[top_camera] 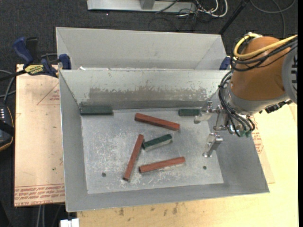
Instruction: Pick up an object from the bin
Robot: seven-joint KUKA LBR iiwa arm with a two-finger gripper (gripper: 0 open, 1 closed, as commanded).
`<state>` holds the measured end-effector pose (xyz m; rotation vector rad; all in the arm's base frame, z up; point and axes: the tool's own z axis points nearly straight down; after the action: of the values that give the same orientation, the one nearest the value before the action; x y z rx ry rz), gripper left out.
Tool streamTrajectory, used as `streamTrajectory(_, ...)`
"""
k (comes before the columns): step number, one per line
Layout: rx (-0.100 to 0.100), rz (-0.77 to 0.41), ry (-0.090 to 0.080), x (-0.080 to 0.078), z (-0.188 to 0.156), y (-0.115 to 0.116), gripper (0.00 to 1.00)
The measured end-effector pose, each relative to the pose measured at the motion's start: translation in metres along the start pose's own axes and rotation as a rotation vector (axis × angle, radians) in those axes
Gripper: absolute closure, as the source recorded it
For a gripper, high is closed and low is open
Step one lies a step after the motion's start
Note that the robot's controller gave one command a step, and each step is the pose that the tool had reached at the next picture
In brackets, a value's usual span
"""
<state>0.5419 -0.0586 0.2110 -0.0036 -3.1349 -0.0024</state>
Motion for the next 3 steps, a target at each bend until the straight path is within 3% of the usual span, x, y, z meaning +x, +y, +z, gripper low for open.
streamTrajectory(1,0.001,-0.001,-0.005,-0.001,-0.003,0.0,0.0)
streamTrajectory(2,0.002,-0.085,-0.008,-0.017,-0.005,0.005,0.0)
streamTrajectory(3,0.002,-0.135,-0.015,-0.013,0.041,0.012,0.0)
